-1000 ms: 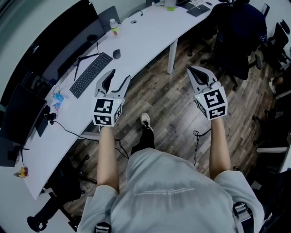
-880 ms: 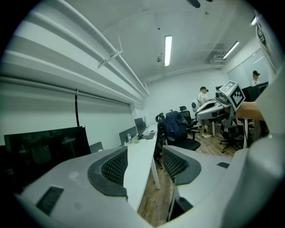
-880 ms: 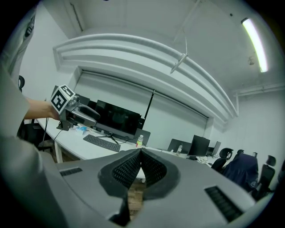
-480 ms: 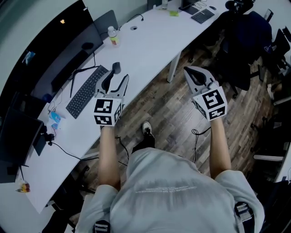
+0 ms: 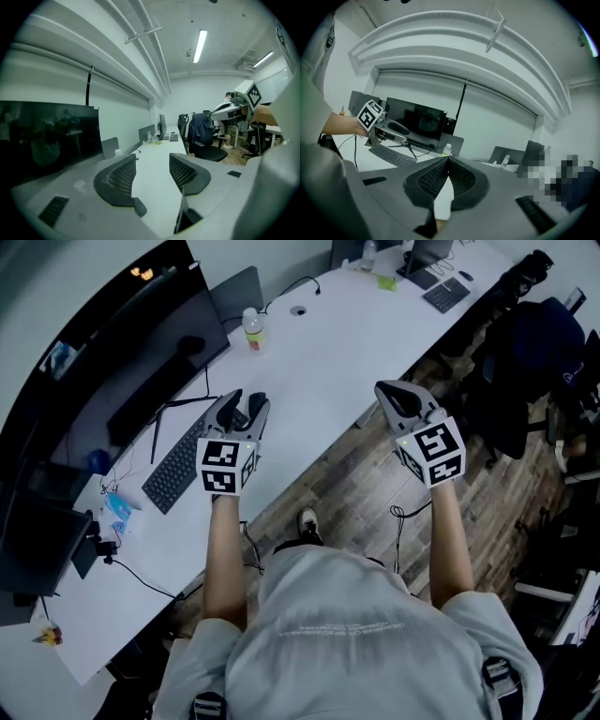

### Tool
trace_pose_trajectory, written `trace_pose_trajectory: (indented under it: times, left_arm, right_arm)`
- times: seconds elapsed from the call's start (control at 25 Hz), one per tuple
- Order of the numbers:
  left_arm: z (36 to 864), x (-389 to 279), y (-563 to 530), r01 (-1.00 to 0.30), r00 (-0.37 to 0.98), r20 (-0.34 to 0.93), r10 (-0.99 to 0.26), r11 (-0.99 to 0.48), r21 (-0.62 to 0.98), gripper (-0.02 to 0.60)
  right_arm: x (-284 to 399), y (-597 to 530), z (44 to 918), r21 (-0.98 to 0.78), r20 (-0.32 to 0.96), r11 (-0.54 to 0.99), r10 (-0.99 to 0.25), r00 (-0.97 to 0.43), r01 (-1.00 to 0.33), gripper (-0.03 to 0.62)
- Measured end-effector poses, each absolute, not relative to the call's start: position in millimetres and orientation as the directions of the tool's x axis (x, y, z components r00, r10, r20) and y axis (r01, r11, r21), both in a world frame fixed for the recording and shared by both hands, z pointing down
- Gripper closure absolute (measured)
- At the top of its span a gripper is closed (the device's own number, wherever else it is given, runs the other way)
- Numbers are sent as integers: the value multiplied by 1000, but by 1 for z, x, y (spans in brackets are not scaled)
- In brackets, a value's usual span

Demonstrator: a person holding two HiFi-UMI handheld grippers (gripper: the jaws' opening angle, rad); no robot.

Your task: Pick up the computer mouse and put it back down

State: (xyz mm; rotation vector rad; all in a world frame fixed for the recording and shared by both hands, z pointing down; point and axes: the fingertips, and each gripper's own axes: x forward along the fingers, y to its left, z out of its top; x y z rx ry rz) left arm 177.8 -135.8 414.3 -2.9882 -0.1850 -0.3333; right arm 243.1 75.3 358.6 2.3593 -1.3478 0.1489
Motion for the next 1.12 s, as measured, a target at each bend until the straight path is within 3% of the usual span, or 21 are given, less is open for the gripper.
trace_pose_trajectory:
  times: [0.64,1.12]
  left_arm:
    - [528,235,-205,43,892,450,39,-999,3,347]
    - [604,280,-228,-162,791,605,-93,-985,61,328]
  right_arm:
    - [327,-4,430,216,411,-358,-811,417,-908,592]
    - [405,-68,494,131,528,-113,-833,166,-985,592]
